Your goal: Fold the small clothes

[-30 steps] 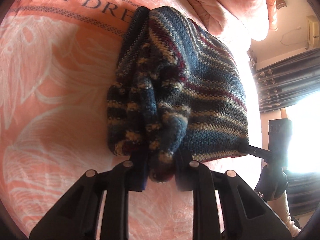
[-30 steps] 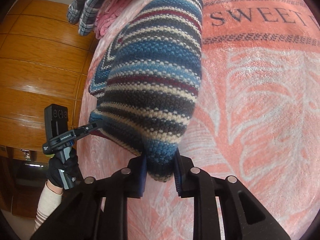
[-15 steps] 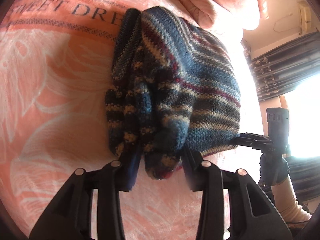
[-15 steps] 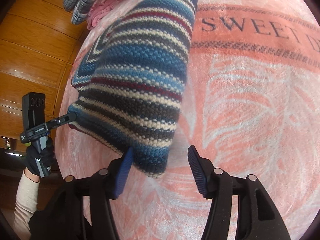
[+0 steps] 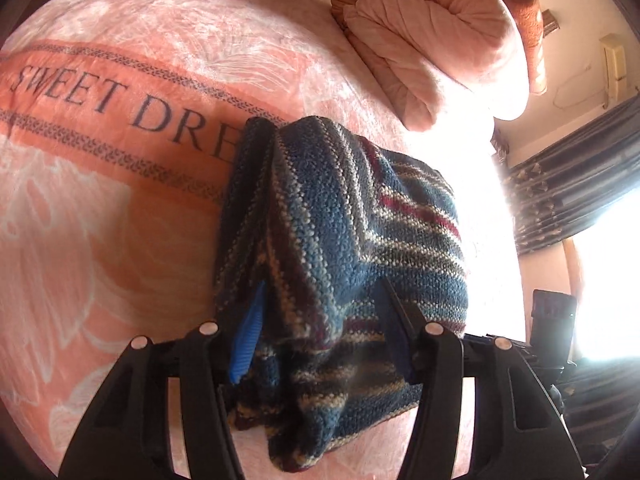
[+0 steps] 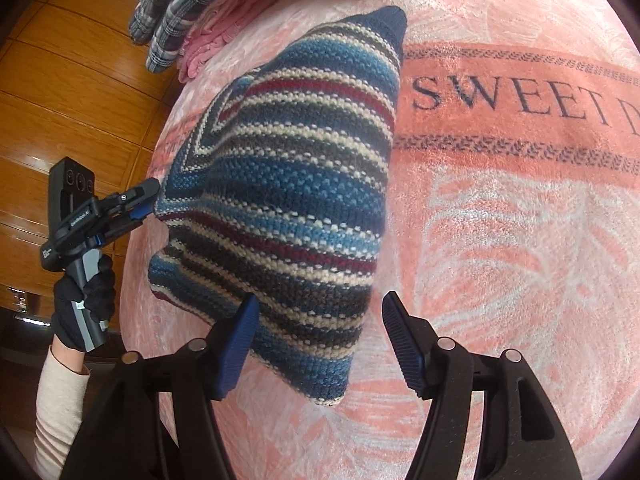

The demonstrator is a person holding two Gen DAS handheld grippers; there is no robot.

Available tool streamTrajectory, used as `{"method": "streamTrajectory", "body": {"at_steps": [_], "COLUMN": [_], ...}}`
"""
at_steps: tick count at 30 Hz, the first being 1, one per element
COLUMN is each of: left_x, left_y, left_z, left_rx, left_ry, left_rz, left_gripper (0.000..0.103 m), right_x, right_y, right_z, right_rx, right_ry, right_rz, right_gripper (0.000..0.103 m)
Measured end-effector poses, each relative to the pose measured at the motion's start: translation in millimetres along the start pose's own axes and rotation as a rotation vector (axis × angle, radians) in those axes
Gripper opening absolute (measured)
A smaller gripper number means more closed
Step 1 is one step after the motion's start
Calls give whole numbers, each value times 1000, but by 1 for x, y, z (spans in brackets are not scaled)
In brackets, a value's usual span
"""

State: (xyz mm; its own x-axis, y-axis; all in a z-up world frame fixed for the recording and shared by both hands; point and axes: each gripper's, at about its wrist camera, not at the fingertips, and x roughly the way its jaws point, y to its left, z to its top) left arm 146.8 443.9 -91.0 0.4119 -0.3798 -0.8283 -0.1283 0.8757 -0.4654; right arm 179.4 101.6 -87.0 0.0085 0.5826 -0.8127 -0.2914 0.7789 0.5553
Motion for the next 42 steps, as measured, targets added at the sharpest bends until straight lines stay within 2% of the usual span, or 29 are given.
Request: {"method": "streamTrajectory", "body": {"at_steps": [2, 4, 7, 9, 12, 15, 20, 23, 25, 30, 33, 38, 42], "left_x": [8, 5, -17, -33, -38, -20, -7, -18, -27, -45, -36, -8, 11], "left_y": [-3, -1, 7, 18, 41, 55, 50, 51, 51, 49, 40, 16, 19], "left_z": [3, 5, 9, 11, 6, -3, -5, -4, -5, -14, -19, -23, -22], "left_rx": [-9, -38, -72, -94, -119, -124, -73, -89, -91, -95, -67, 73, 58], "left_ry": [1, -29, -121, -156, -145, -102, -81, -93, -90, -110, -59, 2, 37], "left_rz": [18, 5, -30, -36, -22, 12, 62, 40, 35, -57, -64, 52, 50], "left_gripper": [49, 14, 11, 9, 8, 5, 9, 29, 52, 69, 70, 71, 72], "right_x": [4, 7, 10, 11, 15, 25, 36, 35, 29, 5, -3, -6, -1], "right_y": [1, 4, 8, 11, 15, 16, 8, 6, 6, 1, -6, -17, -21], "right_z": [1, 2, 0, 0, -1, -2, -3, -1, 0, 5, 11, 18, 21], "right_rx": [-2, -19, -41, -46, -63, -75, -28, -20, -26, -13, 8, 46, 63], "right_ry": [3, 5, 9, 6, 12, 27, 44, 45, 37, -14, -36, -51, -47], "right_rz": [0, -17, -25, -18, -14, -50, -30, -23, -20, 23, 37, 61, 93], "right_gripper": [65, 65, 65, 65, 65, 65, 65, 65, 65, 68, 70, 71, 71]}}
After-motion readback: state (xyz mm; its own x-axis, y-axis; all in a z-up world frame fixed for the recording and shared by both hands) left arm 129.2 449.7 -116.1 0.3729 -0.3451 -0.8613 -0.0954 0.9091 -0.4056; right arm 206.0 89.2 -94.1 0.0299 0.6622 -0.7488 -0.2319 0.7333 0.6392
